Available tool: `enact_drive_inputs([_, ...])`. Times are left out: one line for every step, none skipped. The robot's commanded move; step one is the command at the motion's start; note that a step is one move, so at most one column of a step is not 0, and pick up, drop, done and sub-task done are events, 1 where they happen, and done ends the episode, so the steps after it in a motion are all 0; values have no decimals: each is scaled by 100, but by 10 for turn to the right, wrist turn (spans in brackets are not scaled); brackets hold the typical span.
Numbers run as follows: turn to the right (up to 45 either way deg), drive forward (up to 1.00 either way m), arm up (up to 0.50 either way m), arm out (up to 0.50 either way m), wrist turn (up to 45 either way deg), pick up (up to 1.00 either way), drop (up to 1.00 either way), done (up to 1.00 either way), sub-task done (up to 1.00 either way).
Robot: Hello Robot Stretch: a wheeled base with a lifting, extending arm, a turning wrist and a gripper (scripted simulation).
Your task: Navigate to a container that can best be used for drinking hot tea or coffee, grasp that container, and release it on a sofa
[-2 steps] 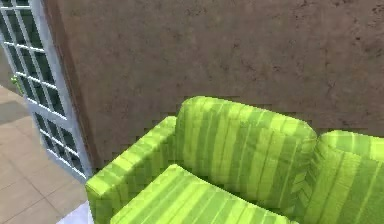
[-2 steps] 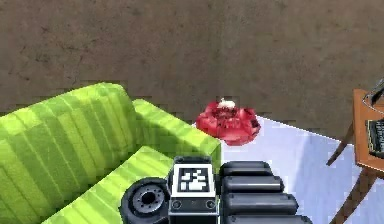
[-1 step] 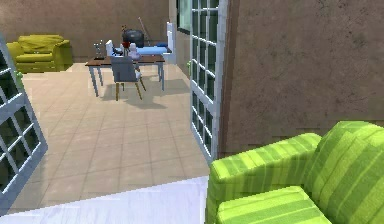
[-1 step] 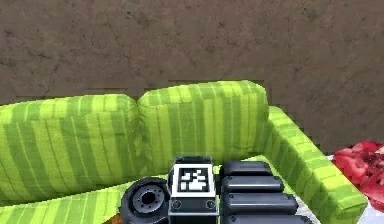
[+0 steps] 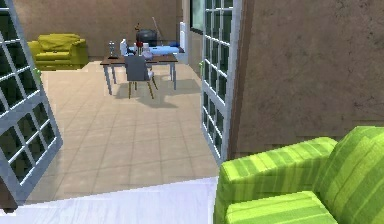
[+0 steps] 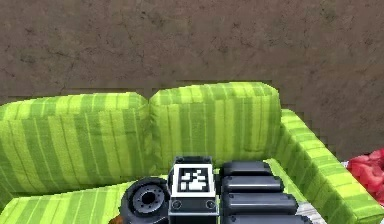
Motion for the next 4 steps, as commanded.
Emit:
enact_drive_inputs([0,0,0,22,0,0,0,0,0])
enact_drive_inputs([0,0,0,0,450,0,0,0,0])
enact_drive_inputs([0,0,0,0,450,0,0,0,0])
enact_drive_inputs([0,0,0,0,270,0,0,0,0])
